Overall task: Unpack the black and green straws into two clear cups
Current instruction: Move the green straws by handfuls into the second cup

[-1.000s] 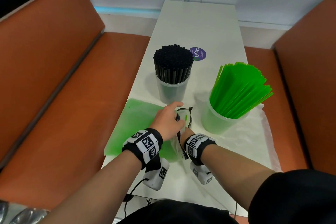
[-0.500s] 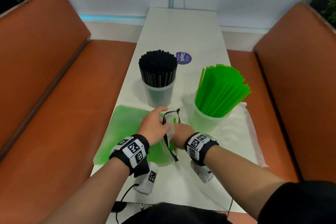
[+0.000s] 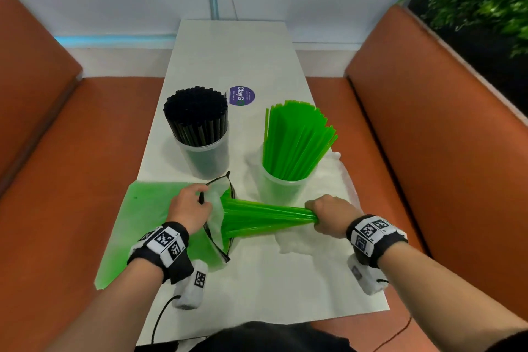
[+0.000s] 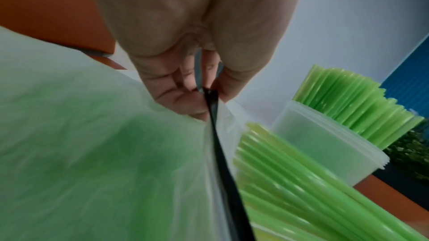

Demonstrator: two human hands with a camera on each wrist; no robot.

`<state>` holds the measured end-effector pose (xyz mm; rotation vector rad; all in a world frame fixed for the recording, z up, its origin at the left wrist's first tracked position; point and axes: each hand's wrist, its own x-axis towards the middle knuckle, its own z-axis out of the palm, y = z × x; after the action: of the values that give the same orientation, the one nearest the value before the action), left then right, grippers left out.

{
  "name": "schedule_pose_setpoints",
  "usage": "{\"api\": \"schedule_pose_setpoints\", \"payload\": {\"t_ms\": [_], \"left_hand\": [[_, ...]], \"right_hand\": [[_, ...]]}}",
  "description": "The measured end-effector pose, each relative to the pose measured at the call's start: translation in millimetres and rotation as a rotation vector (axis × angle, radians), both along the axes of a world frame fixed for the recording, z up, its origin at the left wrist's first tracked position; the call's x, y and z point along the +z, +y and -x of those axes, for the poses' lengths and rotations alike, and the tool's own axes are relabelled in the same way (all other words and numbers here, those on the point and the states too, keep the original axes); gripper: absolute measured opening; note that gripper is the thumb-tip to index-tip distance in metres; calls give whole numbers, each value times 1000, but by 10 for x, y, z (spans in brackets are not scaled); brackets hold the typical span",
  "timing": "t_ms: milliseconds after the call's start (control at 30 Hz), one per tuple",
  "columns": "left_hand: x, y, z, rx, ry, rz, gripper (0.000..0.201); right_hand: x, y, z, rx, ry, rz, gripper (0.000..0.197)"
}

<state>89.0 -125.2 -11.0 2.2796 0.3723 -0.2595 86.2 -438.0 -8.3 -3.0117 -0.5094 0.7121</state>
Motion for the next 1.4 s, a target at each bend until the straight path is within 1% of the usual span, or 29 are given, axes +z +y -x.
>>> {"api": "schedule_pose_setpoints", "payload": {"t_ms": [100,133,200,233,300,333,367,433,500,567,633,733,800,867,900,1000,1033,1067,1100,1167,1200,1233,1267,1333,1367,1400], "left_hand": [[1,11,-4,12,38,8,34],[18,-6,-8,34,27,23,32],[100,-65,-8,94,-58,97,32],[171,-113,1,119,-115,171,36],[364,-247,12,134,-210,398,51],[459,-325,16,121,-238,508,55],[546,-403,20,101,-255,586,55],[693,-520,-4,98,-277,640,41],[806,-545,-42,135,-333,635,24],[846,-495,-82,183,-407,643,17],[851,-488,-108,170,-394,649,24],[861,-514,-127,56,-321,535,41],[903,-440,-160,89,-351,462,48],[924,-367,-193,98,-375,435,49],[920,-381,-194,47,-358,408,48],[875,-577,-119,-178,-294,278,49],[878,-623,-105,-203,-301,285,50],[894,-641,-98,-184,-320,340,52],[920,-628,-111,-119,-348,430,53],[965,-555,-146,56,-372,611,47],[980,-536,-152,95,-362,663,40],[991,-543,-135,67,-346,659,33],[988,-573,-108,-14,-313,623,33],[926,-663,-50,-230,-217,575,58],[888,-712,-28,-323,-169,585,67],[856,-770,1,-400,-142,602,69]], "right_hand": [[47,-306,62,-105,28,-69,16],[58,-353,80,-125,23,-104,16],[79,-368,102,-138,8,-178,15],[86,-342,108,-137,-3,-219,13],[100,-226,101,-132,-27,-304,8],[106,-136,93,-128,-34,-346,8],[110,-37,86,-118,-38,-382,10],[119,132,64,-81,-43,-422,14],[137,199,35,-58,-45,-434,20],[178,201,-11,-55,-64,-438,20],[217,217,-43,-46,-80,-442,19],[254,293,-82,-17,-86,-449,20],[284,295,-88,-23,-88,-455,21],[316,298,-93,-30,-86,-461,22],[338,326,-98,-32,-86,-475,21],[404,507,-121,-35,-78,-551,20],[421,561,-125,-40,-73,-575,19],[432,586,-129,-54,-66,-602,16],[451,586,-141,-88,-56,-641,13],[529,553,-171,-212,-12,-786,11],[588,542,-192,-287,20,-901,12],[659,546,-219,-353,50,-1049,10],[738,565,-244,-411,72,-1219,9],[895,643,-292,-526,130,-1579,8],[966,696,-315,-578,160,-1726,9],[1024,750,-336,-619,185,-1840,10]]}}
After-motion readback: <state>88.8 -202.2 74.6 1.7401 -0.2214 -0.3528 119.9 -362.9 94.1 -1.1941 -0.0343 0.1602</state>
